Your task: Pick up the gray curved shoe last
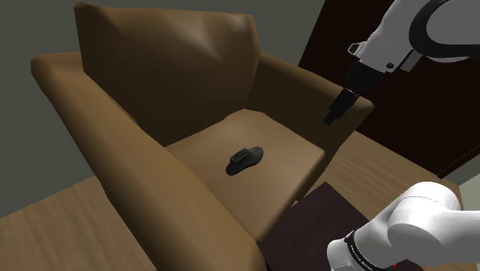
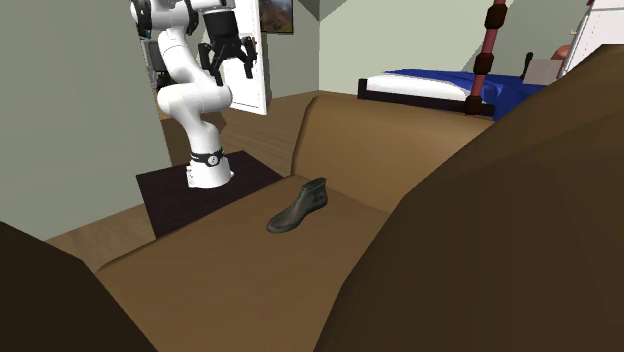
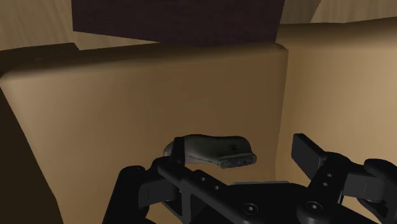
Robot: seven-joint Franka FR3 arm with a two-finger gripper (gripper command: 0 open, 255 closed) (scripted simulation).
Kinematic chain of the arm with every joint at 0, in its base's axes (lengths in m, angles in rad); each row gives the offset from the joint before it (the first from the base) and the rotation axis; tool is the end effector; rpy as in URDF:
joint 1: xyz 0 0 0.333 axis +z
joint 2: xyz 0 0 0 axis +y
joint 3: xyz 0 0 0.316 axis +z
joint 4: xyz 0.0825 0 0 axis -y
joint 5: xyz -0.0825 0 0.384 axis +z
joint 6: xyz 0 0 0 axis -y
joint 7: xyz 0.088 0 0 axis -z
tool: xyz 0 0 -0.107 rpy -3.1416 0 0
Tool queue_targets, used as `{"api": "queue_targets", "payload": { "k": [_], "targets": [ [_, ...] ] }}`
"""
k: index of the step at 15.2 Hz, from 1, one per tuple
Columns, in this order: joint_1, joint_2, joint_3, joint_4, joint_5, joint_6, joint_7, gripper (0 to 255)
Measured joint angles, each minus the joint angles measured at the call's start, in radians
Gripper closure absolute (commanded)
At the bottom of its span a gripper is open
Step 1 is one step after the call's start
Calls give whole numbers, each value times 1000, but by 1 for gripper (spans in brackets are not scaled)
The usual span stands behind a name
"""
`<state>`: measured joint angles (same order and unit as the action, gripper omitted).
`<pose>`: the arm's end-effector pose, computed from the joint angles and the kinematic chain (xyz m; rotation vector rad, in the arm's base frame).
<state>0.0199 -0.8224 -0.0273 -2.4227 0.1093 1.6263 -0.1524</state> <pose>0.3017 0.0067 0.5757 -3.0059 -0.2241 -0.0535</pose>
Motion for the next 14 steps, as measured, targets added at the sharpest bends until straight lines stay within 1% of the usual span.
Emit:
{"api": "queue_targets", "payload": {
  "k": [2, 4, 6, 10, 14],
  "targets": [
    [-5, 1, 13, -11, 4, 16, 22, 0],
    [-18, 12, 64, -38, 20, 69, 107, 0],
    [-35, 36, 125, -79, 38, 149, 208, 0],
    [-73, 123, 263, -114, 65, 300, 435, 0],
    [-139, 240, 382, -101, 48, 422, 656, 0]
  ]
}}
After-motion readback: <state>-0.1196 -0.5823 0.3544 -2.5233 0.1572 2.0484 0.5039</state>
